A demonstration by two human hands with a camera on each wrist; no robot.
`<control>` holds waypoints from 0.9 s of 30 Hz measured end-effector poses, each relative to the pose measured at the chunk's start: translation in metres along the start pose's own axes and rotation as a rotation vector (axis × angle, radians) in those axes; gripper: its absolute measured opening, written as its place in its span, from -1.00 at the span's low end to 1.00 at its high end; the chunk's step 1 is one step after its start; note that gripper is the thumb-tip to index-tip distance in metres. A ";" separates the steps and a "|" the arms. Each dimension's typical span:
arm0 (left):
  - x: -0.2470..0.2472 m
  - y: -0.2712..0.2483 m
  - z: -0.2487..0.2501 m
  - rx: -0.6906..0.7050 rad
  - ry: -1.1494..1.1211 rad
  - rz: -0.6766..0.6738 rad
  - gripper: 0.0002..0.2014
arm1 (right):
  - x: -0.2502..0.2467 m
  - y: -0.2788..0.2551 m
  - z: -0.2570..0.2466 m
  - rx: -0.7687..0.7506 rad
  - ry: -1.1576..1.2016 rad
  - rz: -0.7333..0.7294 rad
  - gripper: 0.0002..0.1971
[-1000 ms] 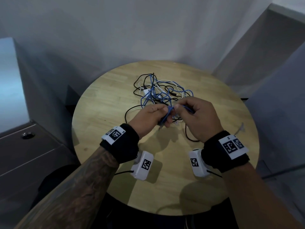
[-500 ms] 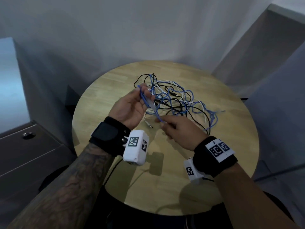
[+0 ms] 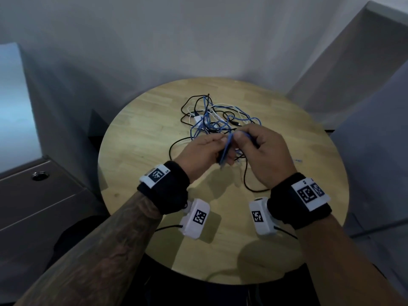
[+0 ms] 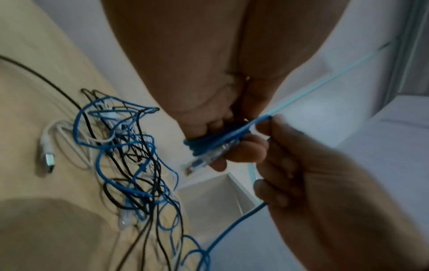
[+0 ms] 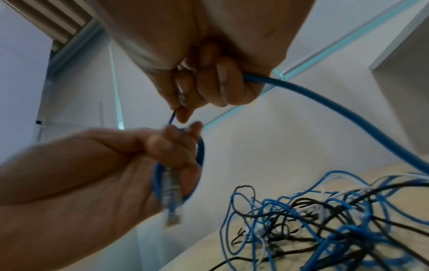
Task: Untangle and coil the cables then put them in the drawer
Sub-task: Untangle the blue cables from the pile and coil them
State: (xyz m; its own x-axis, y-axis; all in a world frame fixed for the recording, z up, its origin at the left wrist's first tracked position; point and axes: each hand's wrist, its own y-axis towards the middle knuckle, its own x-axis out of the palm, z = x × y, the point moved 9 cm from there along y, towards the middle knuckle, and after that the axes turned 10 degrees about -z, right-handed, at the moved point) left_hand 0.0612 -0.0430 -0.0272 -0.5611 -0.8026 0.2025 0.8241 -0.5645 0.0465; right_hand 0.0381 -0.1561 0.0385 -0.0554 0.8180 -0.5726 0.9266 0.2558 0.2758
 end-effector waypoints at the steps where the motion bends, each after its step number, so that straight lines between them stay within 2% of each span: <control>1: 0.006 -0.001 -0.002 -0.025 -0.079 -0.035 -0.73 | -0.005 0.002 0.008 0.019 -0.009 0.027 -0.85; 4: 0.015 -0.002 -0.003 -0.068 -0.230 -0.088 -0.72 | -0.009 0.006 0.035 0.078 0.031 0.061 -0.91; 10: 0.014 -0.006 0.010 -0.035 -0.581 -0.152 -0.77 | 0.012 0.007 0.045 0.076 0.030 -0.101 -0.80; 12: 0.003 -0.005 0.014 0.042 -0.707 -0.093 -0.76 | 0.028 0.004 0.039 0.072 -0.021 -0.212 -0.78; 17: -0.047 -0.005 0.013 0.205 -0.694 0.256 -0.80 | 0.068 -0.013 0.030 0.122 -0.218 -0.531 -0.73; 19: -0.069 -0.009 0.012 0.237 -0.612 0.390 -0.83 | 0.071 -0.018 0.018 0.081 -0.240 -0.569 -0.68; 22: -0.076 -0.015 0.022 0.226 -0.207 0.465 -0.85 | 0.055 -0.013 -0.005 -0.028 -0.197 -0.439 -0.68; 25: -0.046 -0.013 0.031 0.169 0.225 0.346 -0.83 | 0.025 -0.004 -0.012 -0.047 -0.113 -0.194 -0.84; 27: -0.023 -0.008 0.025 0.109 0.329 0.190 -0.77 | 0.006 -0.001 -0.009 -0.056 -0.093 -0.056 -0.88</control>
State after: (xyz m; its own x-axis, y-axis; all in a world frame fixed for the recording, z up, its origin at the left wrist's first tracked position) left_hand 0.0699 -0.0152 -0.0083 -0.3782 -0.9196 -0.1065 0.9088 -0.3907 0.1460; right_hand 0.0339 -0.1467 0.0413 -0.0689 0.7510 -0.6567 0.9007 0.3299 0.2828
